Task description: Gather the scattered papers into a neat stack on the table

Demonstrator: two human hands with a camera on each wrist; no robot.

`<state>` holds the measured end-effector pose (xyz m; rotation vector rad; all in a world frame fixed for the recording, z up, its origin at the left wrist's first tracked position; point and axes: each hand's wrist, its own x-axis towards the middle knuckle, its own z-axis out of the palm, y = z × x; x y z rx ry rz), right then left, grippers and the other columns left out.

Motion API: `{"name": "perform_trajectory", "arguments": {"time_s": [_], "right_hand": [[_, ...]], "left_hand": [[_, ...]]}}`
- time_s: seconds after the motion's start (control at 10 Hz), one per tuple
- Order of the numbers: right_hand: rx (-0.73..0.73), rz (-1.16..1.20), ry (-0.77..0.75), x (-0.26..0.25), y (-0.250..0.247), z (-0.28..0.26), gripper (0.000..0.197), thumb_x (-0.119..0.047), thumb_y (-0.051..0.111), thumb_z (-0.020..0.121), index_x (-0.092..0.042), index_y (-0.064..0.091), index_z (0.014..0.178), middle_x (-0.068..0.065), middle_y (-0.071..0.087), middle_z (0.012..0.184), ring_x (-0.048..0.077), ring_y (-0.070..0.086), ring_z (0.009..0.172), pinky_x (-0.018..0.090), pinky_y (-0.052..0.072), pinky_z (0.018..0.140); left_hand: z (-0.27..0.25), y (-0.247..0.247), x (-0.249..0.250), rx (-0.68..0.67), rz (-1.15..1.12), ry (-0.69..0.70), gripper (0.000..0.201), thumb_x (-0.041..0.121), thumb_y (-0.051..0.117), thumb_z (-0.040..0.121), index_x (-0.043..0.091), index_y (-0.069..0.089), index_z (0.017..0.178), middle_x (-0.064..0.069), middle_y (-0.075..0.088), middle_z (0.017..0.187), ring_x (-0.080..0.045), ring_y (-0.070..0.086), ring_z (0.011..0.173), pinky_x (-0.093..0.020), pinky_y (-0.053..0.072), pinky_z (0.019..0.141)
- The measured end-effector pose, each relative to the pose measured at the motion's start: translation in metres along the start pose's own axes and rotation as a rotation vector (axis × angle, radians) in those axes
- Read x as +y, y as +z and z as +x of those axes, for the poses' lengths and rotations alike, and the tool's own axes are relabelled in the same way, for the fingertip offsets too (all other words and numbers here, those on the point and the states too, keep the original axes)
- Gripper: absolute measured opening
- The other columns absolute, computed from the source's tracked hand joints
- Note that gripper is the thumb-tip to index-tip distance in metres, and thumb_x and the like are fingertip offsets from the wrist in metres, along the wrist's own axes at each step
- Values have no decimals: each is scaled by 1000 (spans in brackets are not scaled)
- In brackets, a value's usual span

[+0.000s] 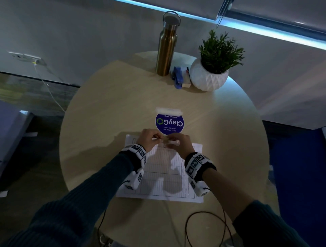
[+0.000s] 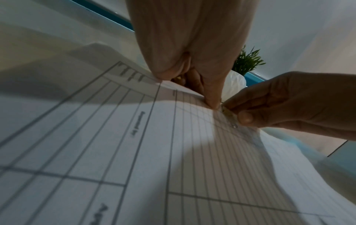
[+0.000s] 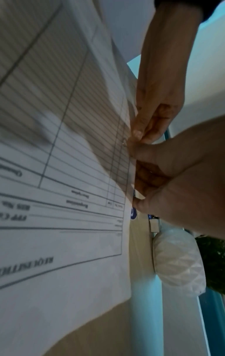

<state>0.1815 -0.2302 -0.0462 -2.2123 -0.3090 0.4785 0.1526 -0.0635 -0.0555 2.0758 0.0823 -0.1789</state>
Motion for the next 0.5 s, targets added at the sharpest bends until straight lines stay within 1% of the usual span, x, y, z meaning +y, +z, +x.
{"name": "perform_trajectory", "arguments": {"time_s": [0.1, 0.2, 0.3, 0.4, 0.5], "right_hand": [[-51, -128, 1, -2, -2, 4, 18, -11, 72, 76, -4, 73, 93, 15, 69, 96, 19, 57, 84, 8, 42, 69], [-158, -385, 62, -1, 0, 6, 22, -21, 61, 86, -10, 67, 104, 12, 53, 110, 27, 45, 104, 36, 39, 89], [-137, -477, 121, 2, 2, -2, 46, -35, 61, 85, -21, 47, 125, 4, 39, 127, 25, 34, 118, 44, 28, 101], [-77, -413, 116, 8, 3, -14, 73, -42, 67, 79, -25, 28, 138, 3, 31, 137, 26, 29, 126, 55, 19, 111], [-29, -400, 151, 15, -1, -33, 75, -39, 67, 80, -28, 24, 140, 2, 27, 141, 27, 23, 134, 58, 11, 114]], "left_hand": [[-1, 0, 7, -13, 24, 18, 6, -2, 67, 76, -3, 71, 82, -16, 72, 81, -23, 67, 77, -31, 54, 78], [-3, 1, 12, -10, 40, 37, 7, -4, 64, 78, -4, 69, 83, -18, 71, 85, -22, 64, 79, -29, 51, 80], [-6, 7, 12, 9, 260, 79, 15, 1, 62, 80, 3, 66, 94, -15, 60, 107, -25, 54, 99, -38, 47, 90], [-16, 13, 8, -71, 603, 52, 28, 17, 61, 83, 18, 61, 111, -7, 40, 127, -27, 38, 117, -41, 36, 98], [-27, 13, 3, -193, 736, 62, 35, 27, 57, 85, 25, 55, 120, -4, 35, 130, -27, 37, 118, -43, 38, 96]]}}
